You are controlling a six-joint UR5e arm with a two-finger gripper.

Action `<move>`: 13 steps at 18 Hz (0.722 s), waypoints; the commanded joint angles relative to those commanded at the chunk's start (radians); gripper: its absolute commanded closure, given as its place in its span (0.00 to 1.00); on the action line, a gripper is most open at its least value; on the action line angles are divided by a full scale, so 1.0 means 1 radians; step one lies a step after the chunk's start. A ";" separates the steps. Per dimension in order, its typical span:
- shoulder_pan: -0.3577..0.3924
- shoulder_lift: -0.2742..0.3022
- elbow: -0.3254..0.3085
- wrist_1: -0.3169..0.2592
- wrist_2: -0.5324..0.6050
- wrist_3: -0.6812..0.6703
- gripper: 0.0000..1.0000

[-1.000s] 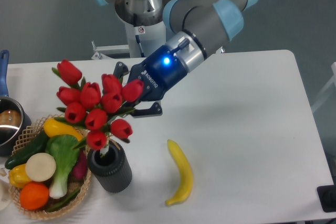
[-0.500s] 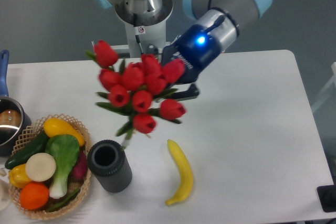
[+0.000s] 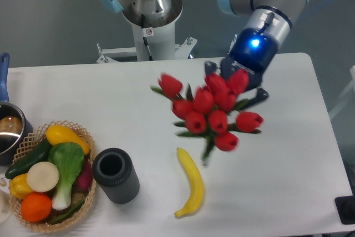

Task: Pick up the flowers from the vase
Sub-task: 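Carry the held tulips away from the vase over the table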

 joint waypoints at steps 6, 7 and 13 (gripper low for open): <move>-0.005 0.002 -0.006 -0.098 0.322 0.089 1.00; -0.005 0.005 -0.008 -0.138 0.353 0.089 1.00; -0.044 0.015 -0.005 -0.227 0.577 0.083 1.00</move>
